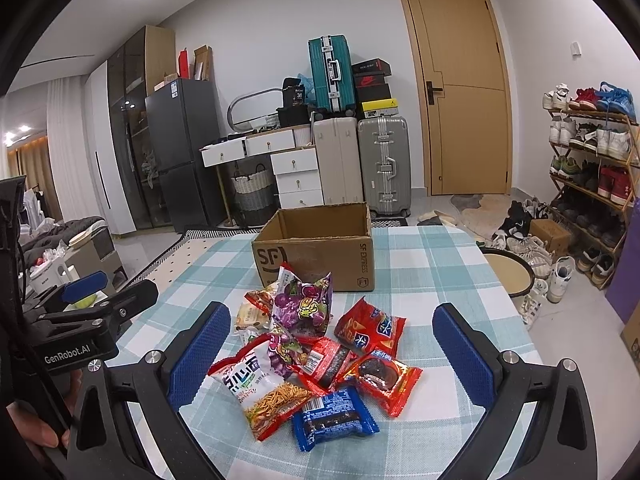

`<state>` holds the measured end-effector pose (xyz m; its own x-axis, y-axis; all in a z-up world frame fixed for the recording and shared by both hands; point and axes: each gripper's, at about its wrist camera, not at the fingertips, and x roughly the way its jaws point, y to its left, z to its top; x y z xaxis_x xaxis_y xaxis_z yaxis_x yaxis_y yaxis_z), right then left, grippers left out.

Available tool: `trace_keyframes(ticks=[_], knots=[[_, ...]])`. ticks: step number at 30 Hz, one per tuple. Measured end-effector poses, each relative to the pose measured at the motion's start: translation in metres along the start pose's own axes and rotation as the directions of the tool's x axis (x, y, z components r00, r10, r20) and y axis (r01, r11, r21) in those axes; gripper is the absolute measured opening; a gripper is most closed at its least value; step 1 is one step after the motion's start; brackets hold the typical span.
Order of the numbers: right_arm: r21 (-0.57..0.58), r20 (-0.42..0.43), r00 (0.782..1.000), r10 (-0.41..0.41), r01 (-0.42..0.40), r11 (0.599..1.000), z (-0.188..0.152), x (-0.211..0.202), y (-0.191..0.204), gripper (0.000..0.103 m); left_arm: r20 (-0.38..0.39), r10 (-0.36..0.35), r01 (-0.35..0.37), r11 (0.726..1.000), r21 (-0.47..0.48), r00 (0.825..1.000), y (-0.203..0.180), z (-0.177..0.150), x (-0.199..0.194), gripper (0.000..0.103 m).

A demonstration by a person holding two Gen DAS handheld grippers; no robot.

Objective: Organize snacks

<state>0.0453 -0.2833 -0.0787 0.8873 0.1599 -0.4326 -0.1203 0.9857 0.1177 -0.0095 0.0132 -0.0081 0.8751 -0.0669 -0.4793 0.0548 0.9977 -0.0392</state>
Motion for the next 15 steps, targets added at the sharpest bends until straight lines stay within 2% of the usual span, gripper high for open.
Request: trace_keyframes(ticks=[15], knots=[[0.001, -0.004, 1.0, -0.002, 0.002, 1.0, -0.0029, 0.0016, -0.0011, 0.103, -0.022, 0.0, -0.001, 1.0, -0.004, 1.0, -0.001, -0.0032, 0.0029, 0.102]])
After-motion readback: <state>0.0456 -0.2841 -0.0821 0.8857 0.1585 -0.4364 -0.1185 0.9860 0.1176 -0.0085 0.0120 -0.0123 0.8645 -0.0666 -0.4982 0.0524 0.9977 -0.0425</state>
